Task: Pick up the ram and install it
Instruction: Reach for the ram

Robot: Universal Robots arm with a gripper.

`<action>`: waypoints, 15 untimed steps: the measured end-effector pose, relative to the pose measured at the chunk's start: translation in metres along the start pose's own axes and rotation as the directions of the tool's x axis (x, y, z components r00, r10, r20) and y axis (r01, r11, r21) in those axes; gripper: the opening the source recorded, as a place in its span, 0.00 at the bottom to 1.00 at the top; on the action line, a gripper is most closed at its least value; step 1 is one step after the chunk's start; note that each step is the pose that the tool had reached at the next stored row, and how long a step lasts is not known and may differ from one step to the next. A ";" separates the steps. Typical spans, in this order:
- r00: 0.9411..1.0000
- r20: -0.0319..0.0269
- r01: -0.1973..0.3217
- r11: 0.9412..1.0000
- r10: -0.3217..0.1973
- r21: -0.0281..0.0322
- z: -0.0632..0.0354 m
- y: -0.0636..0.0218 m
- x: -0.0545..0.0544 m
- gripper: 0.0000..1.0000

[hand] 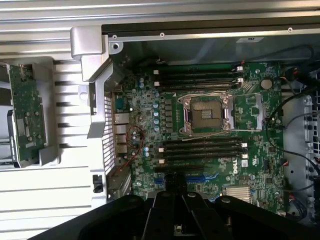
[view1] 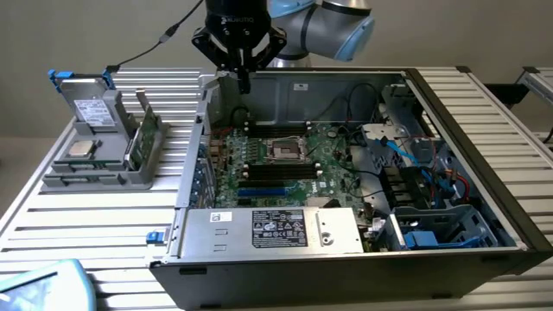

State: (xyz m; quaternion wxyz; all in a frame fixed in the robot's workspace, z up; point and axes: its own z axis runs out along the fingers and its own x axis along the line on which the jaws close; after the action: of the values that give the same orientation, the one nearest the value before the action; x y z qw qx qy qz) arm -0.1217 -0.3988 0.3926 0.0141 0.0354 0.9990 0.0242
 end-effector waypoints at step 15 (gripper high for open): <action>1.000 0.000 0.000 1.000 0.000 -0.001 -0.0016 -0.0037 0.054 0.11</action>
State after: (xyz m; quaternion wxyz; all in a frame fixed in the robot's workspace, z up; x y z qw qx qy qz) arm -0.1754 -0.3988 0.3926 0.0141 0.0353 0.9990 0.0247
